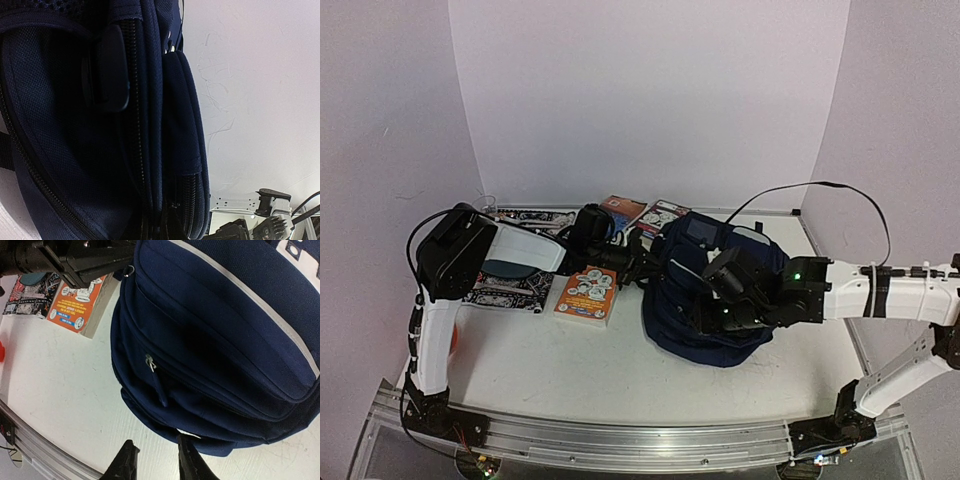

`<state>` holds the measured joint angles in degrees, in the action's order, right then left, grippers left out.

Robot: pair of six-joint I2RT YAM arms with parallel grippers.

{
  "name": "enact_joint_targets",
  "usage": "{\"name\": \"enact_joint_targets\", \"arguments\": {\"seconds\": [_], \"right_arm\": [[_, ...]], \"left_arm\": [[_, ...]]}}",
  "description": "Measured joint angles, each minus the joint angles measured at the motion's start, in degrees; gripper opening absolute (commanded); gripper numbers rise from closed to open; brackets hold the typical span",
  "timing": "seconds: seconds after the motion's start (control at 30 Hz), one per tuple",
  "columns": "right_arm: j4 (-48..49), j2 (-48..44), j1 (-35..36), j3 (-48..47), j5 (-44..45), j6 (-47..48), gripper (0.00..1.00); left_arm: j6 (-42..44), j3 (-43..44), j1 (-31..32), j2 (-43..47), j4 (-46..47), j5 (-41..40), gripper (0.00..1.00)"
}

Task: Pack the student bag
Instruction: Zip the student bag into the second largest pocket of the bag, then pick up the second largest pocket of the bag from the student bag.

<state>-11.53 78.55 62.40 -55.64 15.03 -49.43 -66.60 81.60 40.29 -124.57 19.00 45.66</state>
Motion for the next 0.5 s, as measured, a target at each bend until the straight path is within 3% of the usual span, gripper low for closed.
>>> {"name": "enact_joint_targets", "arguments": {"seconds": [0.5], "right_arm": [[8.29,6.98,-3.95,0.63,-4.55,3.65,0.29]], "left_arm": [[-0.91,-1.17,0.51,0.96,0.02,-0.86,0.0]]}}
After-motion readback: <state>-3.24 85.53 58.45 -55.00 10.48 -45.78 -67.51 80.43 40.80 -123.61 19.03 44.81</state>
